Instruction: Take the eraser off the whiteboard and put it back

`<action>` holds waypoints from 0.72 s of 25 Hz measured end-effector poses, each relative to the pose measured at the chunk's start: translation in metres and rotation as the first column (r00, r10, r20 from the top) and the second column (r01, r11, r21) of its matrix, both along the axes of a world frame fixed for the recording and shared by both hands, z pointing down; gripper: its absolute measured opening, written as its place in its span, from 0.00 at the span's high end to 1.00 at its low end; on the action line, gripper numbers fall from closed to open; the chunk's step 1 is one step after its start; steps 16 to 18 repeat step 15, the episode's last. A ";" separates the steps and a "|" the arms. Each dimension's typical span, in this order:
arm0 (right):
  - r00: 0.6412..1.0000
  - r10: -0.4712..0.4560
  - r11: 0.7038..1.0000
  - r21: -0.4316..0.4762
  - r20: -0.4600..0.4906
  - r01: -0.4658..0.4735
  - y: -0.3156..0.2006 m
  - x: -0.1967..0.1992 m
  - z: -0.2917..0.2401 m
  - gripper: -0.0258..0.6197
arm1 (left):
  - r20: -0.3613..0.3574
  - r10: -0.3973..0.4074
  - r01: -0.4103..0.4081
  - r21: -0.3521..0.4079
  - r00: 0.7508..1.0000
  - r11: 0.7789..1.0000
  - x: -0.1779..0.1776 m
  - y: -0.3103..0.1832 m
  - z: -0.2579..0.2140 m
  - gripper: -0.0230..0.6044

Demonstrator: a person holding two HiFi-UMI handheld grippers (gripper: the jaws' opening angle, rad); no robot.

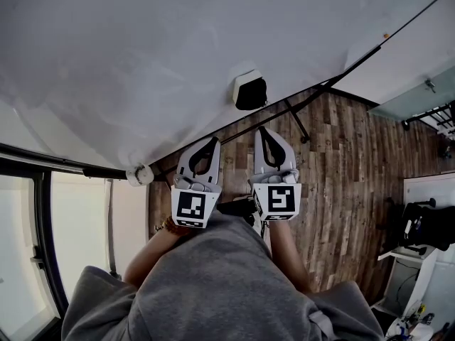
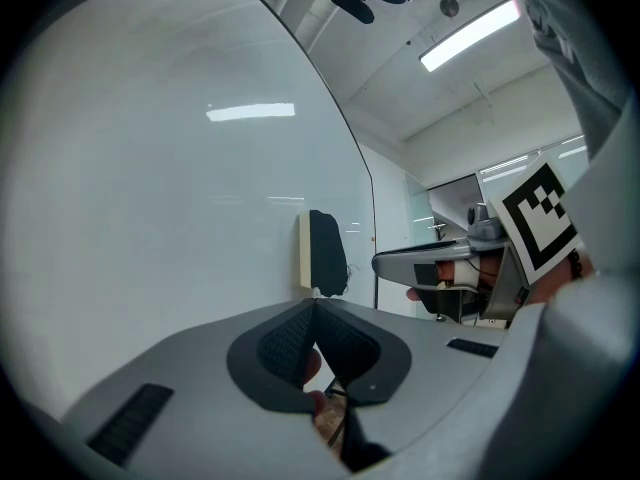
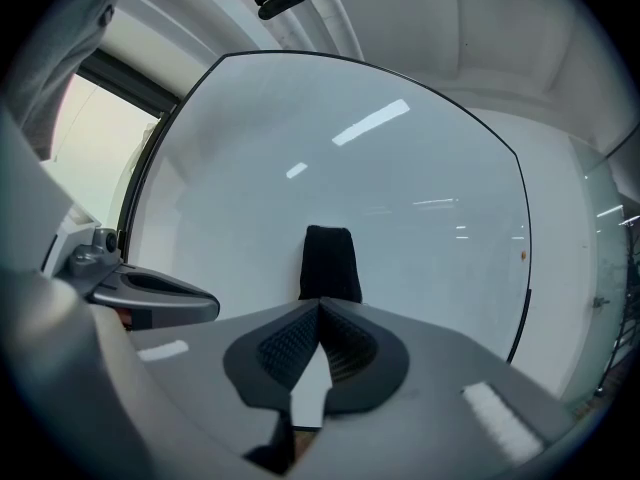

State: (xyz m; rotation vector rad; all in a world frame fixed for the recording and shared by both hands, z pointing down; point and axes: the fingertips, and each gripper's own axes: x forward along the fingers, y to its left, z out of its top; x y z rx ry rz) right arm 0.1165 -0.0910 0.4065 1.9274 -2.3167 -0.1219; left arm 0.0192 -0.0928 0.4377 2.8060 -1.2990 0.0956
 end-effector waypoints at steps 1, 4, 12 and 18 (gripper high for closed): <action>1.000 0.001 1.000 0.000 0.003 -0.001 0.000 0.000 0.000 0.94 | 0.000 -0.001 0.001 -0.001 1.000 1.000 0.000 0.000 0.000 0.95; 1.000 0.001 1.000 -0.002 0.007 -0.001 0.000 0.000 0.001 0.94 | 0.002 -0.001 0.001 -0.002 1.000 1.000 0.000 0.000 0.000 0.95; 1.000 0.001 1.000 -0.017 0.019 0.000 -0.001 0.004 0.009 0.94 | 0.009 0.007 -0.007 -0.025 1.000 1.000 0.006 0.000 0.005 0.95; 0.999 -0.020 1.000 -0.022 0.027 0.020 -0.003 0.002 0.013 0.94 | 0.020 -0.003 0.003 -0.031 1.000 0.999 0.007 -0.001 0.010 0.95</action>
